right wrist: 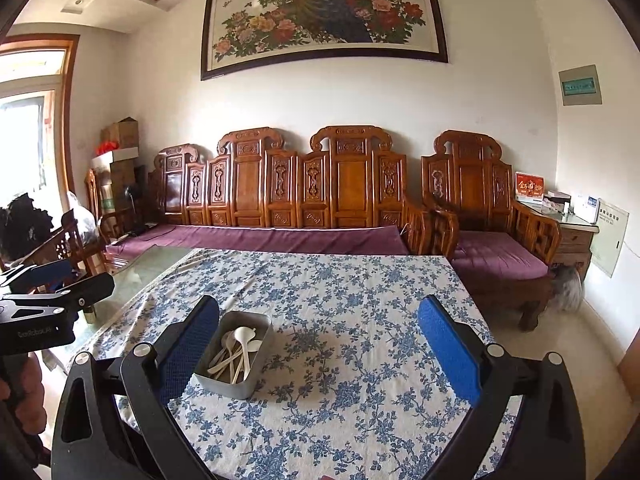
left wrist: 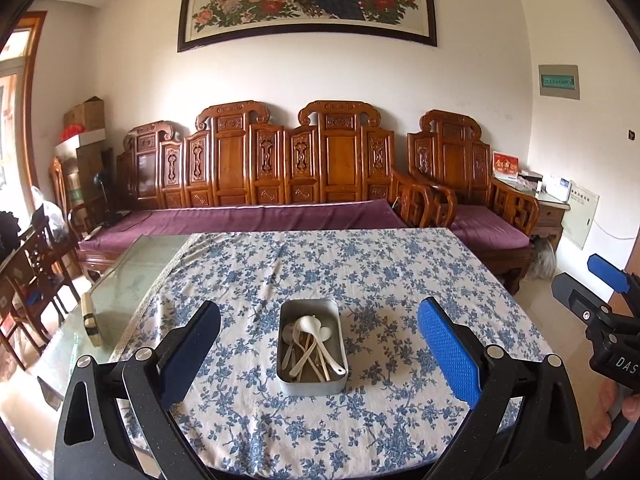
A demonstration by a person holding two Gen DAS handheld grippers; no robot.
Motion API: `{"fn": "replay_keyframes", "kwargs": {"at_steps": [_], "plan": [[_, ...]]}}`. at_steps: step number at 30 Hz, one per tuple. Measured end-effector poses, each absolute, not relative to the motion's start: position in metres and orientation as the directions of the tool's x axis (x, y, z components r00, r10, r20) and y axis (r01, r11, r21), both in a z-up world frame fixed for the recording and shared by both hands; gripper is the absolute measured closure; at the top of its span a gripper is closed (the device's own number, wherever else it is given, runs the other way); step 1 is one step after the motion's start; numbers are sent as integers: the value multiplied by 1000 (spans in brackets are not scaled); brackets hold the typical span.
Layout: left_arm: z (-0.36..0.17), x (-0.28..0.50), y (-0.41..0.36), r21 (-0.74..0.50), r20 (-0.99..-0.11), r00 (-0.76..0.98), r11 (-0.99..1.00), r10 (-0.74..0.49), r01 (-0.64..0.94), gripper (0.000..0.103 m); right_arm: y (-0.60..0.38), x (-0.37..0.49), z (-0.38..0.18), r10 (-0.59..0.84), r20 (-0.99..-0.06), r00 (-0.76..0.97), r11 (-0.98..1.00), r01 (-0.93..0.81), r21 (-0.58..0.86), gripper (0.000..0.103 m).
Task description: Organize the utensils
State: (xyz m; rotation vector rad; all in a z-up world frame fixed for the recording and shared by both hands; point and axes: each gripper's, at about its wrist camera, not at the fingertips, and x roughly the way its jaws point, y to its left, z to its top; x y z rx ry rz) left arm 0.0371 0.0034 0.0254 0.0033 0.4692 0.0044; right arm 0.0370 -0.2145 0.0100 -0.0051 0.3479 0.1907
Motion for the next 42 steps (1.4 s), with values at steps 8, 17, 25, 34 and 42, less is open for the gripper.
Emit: {"fn": "replay_keyframes", "kwargs": {"at_steps": [8,17,25,34,42], "plan": [[25,37,3,7,-454,891,1000,3,0,8,-214,38,10,184,-340,922,982,-185,29,3],[26,37,1,7,-454,891,1000,0,3,8,-213,38,10,184,-341,922,982,-185,31,3],[26,37,0,7,-453,891,1000,1,3,8,-214,38,10,185,-341,922,982,-185,32,3],[27,37,-3,9,-451,893,1000,-3,8,8,-214,38,10,185,-341,922,982,-185,32,3],[28,37,-4,8,-451,893,1000,-5,10,8,-214,39,8,183,-341,922,983,-183,32,3]]}}
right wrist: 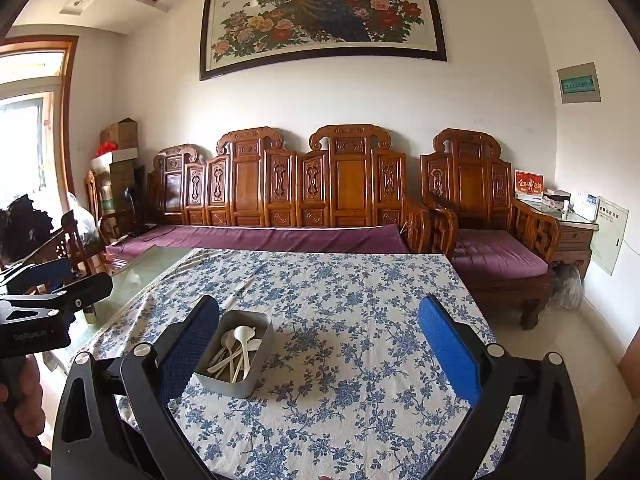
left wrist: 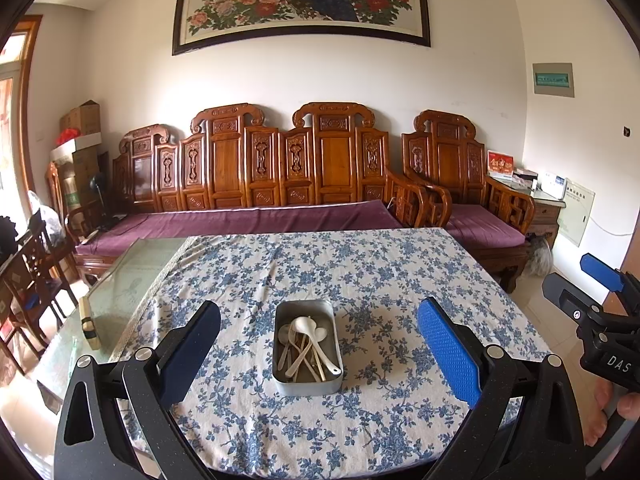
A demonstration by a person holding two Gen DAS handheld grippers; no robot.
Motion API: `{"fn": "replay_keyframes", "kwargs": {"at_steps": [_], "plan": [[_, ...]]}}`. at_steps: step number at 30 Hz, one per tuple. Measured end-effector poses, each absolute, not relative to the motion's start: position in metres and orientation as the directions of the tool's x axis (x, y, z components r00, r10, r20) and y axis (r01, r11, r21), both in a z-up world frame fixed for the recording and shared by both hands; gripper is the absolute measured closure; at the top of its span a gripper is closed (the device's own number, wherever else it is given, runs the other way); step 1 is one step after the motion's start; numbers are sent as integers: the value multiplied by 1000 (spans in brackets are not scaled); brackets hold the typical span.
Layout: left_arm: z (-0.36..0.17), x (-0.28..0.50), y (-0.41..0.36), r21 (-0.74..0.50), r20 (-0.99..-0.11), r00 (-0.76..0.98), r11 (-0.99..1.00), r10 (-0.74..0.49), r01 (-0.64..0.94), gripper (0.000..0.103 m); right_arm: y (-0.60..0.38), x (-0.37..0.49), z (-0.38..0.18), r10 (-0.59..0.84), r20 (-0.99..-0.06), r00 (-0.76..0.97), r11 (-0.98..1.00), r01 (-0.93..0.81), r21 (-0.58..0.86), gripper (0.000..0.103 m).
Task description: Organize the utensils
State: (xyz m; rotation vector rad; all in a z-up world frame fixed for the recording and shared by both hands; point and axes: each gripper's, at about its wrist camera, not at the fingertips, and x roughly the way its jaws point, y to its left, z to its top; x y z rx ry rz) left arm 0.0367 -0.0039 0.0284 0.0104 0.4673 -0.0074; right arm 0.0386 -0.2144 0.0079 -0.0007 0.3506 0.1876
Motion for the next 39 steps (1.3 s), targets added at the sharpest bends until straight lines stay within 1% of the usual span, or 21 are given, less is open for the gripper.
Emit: {"fn": "replay_keyframes", "kwargs": {"at_steps": [39], "plan": [[30,35,-7,4,-450,893,1000,-20,25,8,-216,39,6,183,-341,922,983,-181,37,3]]}}
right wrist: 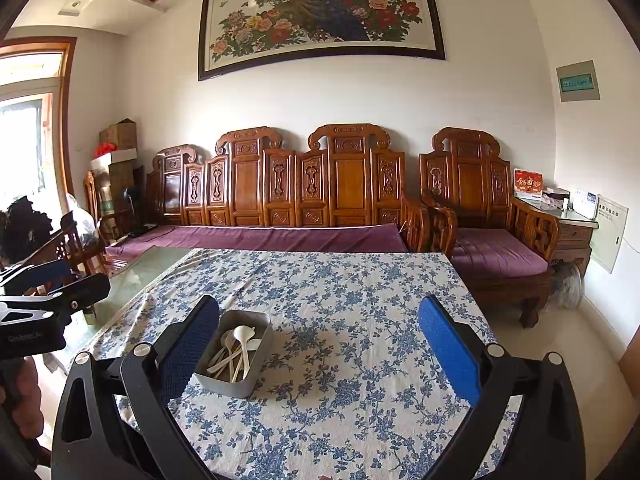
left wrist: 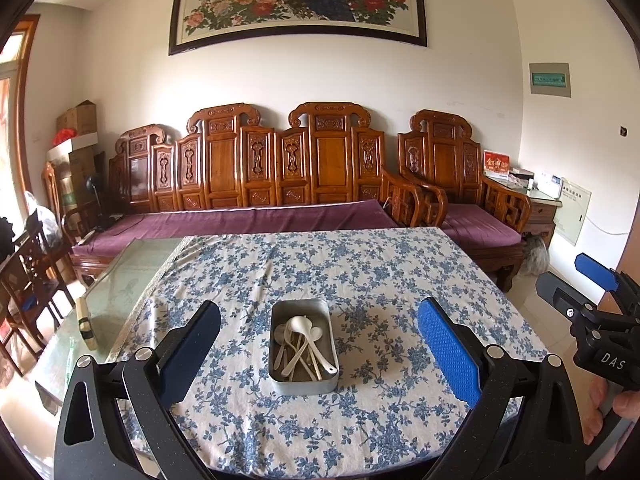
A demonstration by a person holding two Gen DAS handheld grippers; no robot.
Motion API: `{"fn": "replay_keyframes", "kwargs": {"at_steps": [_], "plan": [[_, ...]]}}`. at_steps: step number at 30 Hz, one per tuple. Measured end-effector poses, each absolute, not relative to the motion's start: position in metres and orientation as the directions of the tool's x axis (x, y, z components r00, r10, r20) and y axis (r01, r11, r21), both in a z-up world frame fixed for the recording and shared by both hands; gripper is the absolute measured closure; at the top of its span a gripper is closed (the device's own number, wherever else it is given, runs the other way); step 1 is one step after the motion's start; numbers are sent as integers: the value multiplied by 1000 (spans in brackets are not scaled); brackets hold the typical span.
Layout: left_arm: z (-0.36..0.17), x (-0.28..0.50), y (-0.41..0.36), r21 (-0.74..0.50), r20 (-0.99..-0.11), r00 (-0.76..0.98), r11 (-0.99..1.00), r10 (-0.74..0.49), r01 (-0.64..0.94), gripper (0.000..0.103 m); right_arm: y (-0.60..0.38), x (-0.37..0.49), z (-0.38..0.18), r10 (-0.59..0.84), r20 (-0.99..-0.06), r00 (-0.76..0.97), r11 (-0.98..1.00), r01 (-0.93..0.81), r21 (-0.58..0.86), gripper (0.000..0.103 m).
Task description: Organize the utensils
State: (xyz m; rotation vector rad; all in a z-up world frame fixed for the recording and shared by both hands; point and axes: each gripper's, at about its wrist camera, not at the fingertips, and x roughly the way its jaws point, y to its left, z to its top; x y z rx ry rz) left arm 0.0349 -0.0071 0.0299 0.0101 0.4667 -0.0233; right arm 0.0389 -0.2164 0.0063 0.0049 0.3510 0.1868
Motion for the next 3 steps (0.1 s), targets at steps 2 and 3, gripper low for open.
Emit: {"fn": "replay_keyframes", "kwargs": {"at_steps": [2,3], "plan": [[30,34,-7,4,-449,893,1000,-20,24,8,-217,39,6,183,-342,922,983,-181,37,3],[30,34,-7,5,-449,894,1000,-18,23,8,-217,39,6,183,-342,922,983,-181,37,3]]}}
